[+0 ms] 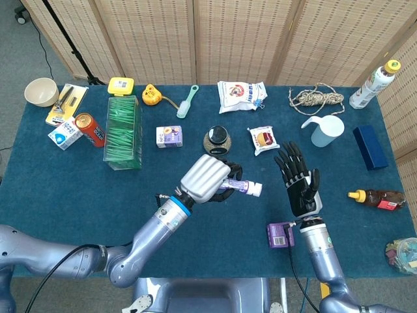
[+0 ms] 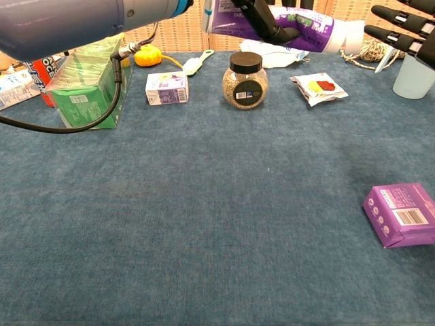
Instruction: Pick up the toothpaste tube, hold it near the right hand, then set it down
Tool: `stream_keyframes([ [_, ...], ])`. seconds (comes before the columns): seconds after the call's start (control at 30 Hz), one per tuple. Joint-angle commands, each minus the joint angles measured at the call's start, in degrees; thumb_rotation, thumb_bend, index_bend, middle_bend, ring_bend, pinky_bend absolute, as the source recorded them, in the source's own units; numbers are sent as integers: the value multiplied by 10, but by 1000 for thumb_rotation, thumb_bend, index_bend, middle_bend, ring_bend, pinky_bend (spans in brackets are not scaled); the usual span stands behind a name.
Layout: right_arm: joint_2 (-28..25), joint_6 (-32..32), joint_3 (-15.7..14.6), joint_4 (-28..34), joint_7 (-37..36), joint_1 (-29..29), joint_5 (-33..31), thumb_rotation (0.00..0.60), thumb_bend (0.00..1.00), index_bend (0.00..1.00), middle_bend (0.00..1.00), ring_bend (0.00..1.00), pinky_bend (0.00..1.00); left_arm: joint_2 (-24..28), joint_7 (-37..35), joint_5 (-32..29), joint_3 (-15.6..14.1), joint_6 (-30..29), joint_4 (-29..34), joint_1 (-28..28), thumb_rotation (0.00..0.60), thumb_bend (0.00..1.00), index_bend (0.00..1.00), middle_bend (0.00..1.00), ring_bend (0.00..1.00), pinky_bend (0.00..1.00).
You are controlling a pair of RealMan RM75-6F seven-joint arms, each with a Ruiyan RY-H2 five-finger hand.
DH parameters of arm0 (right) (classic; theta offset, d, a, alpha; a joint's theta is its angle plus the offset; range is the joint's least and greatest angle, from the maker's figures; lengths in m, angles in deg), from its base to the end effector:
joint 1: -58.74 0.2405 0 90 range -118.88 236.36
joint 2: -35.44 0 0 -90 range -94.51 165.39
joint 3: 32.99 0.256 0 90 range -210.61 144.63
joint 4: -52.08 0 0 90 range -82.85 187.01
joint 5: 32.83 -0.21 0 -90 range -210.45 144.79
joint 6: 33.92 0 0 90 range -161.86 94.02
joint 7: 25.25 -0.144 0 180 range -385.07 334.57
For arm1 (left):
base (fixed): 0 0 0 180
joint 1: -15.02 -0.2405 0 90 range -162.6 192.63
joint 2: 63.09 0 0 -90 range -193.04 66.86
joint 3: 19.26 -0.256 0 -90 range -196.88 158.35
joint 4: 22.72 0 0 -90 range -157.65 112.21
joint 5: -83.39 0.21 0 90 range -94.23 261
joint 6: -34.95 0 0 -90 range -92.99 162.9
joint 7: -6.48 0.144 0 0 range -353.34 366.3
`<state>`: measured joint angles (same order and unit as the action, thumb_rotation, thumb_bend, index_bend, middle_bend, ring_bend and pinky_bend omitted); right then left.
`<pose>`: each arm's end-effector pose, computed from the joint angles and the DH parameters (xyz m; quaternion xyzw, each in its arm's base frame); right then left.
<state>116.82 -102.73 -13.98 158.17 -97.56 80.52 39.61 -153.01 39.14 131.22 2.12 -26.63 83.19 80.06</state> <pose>-0.1562 -0.2850 0.0692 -0.1075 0.7289 -0.6754 0.0317 0.0650 0.3190 0.0039 -0.7491 -0.3290 -0.5030 0.2786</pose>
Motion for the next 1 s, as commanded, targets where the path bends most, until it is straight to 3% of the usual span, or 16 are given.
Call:
stream_keyframes([
  [0.03,5,1,4,2,4,0,-4,109,0,0,0,0,0,-4,13,-16,3,-5,5,10,600,533,586,596,525,559],
  [0.63,37,3,24,14,21,-3,-14,108,0,0,0,0,0,-41,24,-42,12,-28,-15,41,600,533,587,596,524,559],
  [1.0,71,1,27,-3,88,9,-16,101,0,0,0,0,0,-53,36,-59,15,-42,-17,52,600,533,586,596,524,558],
])
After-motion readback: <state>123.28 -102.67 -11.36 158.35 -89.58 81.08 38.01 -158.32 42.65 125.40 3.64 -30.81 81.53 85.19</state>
